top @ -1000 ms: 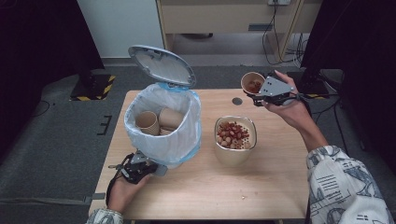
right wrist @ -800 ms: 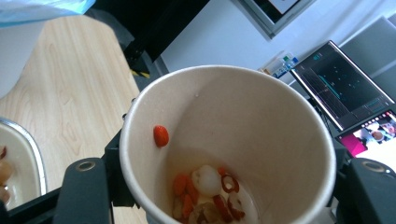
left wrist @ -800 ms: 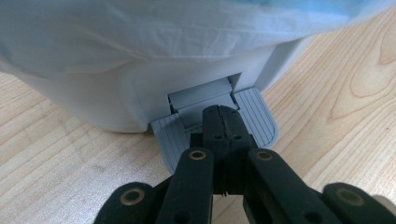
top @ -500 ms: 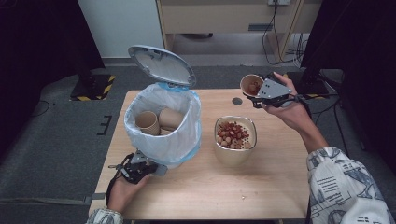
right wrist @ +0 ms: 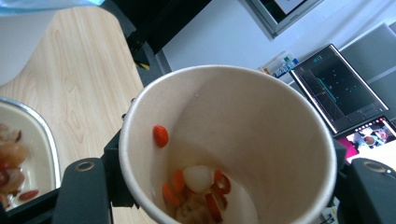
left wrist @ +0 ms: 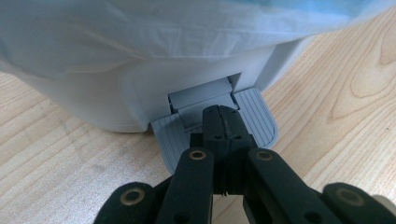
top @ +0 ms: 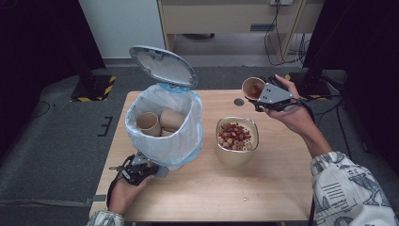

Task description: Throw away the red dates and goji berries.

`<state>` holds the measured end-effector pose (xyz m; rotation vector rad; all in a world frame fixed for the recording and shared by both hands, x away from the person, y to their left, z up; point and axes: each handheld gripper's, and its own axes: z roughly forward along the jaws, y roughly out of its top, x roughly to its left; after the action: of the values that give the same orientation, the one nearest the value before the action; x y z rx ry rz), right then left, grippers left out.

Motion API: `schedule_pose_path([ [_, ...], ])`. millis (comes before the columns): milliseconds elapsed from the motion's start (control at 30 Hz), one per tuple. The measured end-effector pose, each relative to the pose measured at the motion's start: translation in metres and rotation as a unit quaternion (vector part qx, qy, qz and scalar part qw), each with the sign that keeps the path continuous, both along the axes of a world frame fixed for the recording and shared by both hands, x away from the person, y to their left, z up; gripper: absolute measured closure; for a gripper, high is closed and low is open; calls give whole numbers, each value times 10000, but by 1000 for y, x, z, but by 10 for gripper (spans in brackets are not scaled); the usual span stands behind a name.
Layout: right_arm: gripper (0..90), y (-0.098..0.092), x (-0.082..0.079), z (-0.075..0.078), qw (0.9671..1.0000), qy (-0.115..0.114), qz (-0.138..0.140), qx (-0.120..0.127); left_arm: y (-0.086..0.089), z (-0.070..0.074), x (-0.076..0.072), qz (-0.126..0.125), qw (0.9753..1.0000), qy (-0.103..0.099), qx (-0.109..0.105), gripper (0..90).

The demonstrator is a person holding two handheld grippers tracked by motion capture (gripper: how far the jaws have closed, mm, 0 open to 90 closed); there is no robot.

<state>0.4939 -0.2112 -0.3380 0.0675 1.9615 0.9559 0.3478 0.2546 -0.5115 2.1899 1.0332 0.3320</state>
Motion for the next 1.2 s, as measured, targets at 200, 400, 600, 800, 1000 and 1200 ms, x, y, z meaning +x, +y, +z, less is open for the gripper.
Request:
schedule_pose_path([
  [200, 312, -1, -3, -2, 10000, -15, -2, -43, 0, 0, 0, 2, 10000, 2, -2, 900],
  [400, 312, 2, -7, -6, 9997, -107, -4, -237, 0, 0, 0, 3, 10000, -1, -2, 899],
  [600, 312, 6, -11, -8, 9977, -299, 9, -601, 0, 0, 0, 1, 10000, 1, -2, 899],
  [800, 312, 10, -15, -10, 9965, -355, 51, -760, 0, 0, 0, 2, 10000, 0, -1, 900],
  [1000, 311, 11, -17, -11, 9952, -415, 75, -883, 0, 0, 0, 2, 10000, 0, -2, 899],
  [1200, 312, 11, -19, -11, 9945, -436, 84, -949, 0, 0, 0, 2, 10000, 2, -1, 899],
])
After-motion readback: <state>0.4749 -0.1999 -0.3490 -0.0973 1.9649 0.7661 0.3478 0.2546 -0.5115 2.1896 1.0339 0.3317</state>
